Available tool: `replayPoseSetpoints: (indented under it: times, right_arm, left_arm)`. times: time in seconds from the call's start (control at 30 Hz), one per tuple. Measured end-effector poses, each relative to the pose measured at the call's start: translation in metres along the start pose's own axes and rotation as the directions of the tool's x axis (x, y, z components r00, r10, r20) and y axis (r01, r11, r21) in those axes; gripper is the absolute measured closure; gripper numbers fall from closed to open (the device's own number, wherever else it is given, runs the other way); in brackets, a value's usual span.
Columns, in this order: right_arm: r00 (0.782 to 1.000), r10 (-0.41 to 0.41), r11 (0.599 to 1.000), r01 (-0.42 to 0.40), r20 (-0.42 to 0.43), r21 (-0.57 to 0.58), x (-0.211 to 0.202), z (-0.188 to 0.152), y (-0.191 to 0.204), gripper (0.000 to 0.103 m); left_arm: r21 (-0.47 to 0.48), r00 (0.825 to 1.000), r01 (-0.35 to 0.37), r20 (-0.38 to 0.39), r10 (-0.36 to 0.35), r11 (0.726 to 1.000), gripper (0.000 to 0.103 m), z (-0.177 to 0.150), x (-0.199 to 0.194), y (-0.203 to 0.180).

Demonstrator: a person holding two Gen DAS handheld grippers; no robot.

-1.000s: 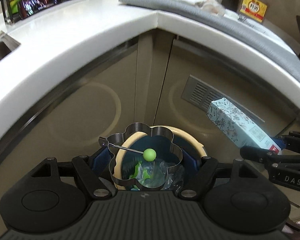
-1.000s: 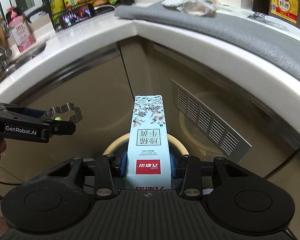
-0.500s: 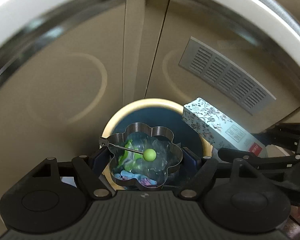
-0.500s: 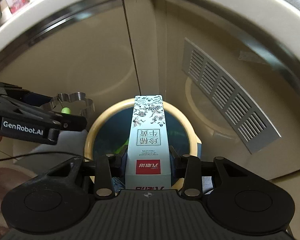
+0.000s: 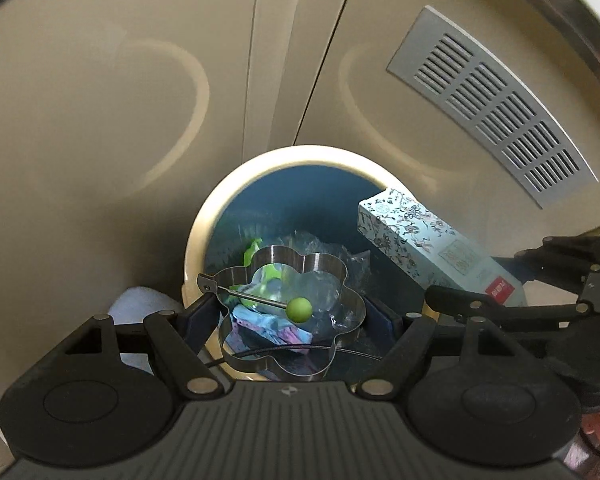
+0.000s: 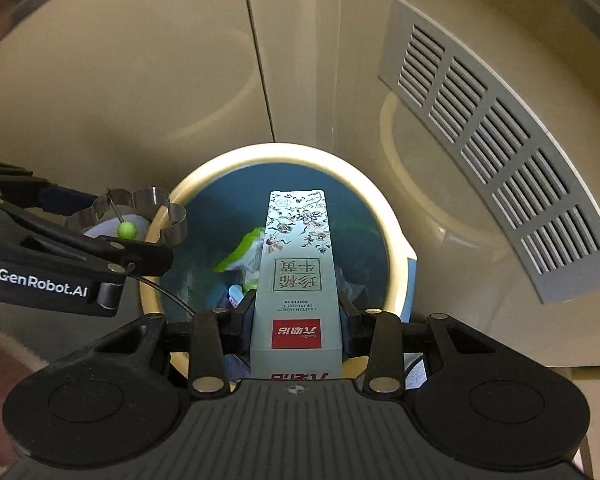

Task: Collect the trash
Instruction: 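Lower the held box and cookie cutter down into the trash bin, then open both tools over the bin to drop the box and cookie cutter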

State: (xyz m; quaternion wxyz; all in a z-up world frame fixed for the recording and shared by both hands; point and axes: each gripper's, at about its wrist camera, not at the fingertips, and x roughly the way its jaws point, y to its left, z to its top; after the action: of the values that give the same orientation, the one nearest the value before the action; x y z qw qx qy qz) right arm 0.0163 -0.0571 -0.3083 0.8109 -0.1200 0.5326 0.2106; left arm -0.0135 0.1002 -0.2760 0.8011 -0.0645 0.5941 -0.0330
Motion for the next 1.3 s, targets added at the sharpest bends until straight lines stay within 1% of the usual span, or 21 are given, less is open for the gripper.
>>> replayPoseSetpoints:
  times: [0.2,0.3,0.43,0.57,0.8,0.97,1.0,1.07,1.1,1.13,1.17,1.23,1.3]
  right_arm:
    - [1.0,-0.003,1.0,0.003,-0.025,0.011,0.013,0.004,-0.001,0.061]
    - [0.999,-0.003,1.0,0.003,-0.04,0.006,0.017,0.006,0.0,0.061]
    - [0.998,-0.014,1.0,0.014,-0.062,0.009,0.022,0.008,-0.001,0.061]
    - [0.996,-0.013,1.0,0.015,-0.087,0.02,0.028,0.01,-0.003,0.061]
    - [0.994,-0.027,1.0,0.028,-0.107,0.004,0.029,0.013,0.005,0.061]
    - [0.992,-0.041,0.999,0.041,-0.119,0.002,0.039,0.014,0.003,0.061]
    - [0.992,-0.041,0.999,0.042,-0.12,0.004,0.041,0.014,0.003,0.061]
    - [0.992,-0.044,0.999,0.046,-0.122,0.011,0.045,0.015,0.003,0.061]
    - [0.992,-0.047,0.999,0.049,-0.12,0.017,0.045,0.015,0.004,0.06]
    - [0.992,-0.049,0.998,0.052,-0.12,0.021,0.043,0.016,0.004,0.051]
    - [0.991,-0.053,0.998,0.055,-0.12,0.02,0.043,0.016,0.004,0.047]
    - [0.992,-0.056,0.998,0.058,-0.112,0.009,0.04,0.015,0.006,0.033]
    - [0.992,-0.064,0.998,0.064,-0.105,-0.001,0.035,0.015,0.008,0.03]
  left_arm:
    - [-0.011,0.998,-0.014,-0.056,0.013,1.0,0.022,0.01,0.024,0.003]
    - [-0.007,0.997,-0.015,-0.078,0.015,1.0,0.022,0.016,0.037,-0.003]
    - [-0.007,0.994,-0.025,-0.105,0.024,1.0,0.022,0.017,0.046,-0.007]
    - [-0.024,0.99,-0.022,-0.137,0.018,0.999,0.022,0.022,0.057,-0.005]
    - [0.002,0.987,-0.034,-0.154,0.034,0.999,0.021,0.029,0.064,-0.01]
    - [0.009,0.986,-0.034,-0.16,0.035,0.999,0.021,0.029,0.072,-0.011]
    - [0.007,0.986,-0.031,-0.162,0.032,0.999,0.02,0.029,0.073,-0.011]
    - [0.004,0.986,-0.028,-0.162,0.028,1.0,0.015,0.03,0.076,-0.009]
    - [0.002,0.986,-0.032,-0.161,0.032,0.999,0.006,0.03,0.076,-0.008]
    - [0.0,0.986,-0.038,-0.159,0.038,0.999,0.0,0.032,0.075,-0.007]
    - [-0.001,0.989,-0.04,-0.145,0.04,0.999,0.0,0.031,0.073,-0.006]
    - [0.009,0.989,-0.047,-0.139,0.047,0.999,0.0,0.032,0.071,-0.006]
    - [0.016,0.989,-0.054,-0.138,0.056,0.998,0.0,0.032,0.068,-0.006]
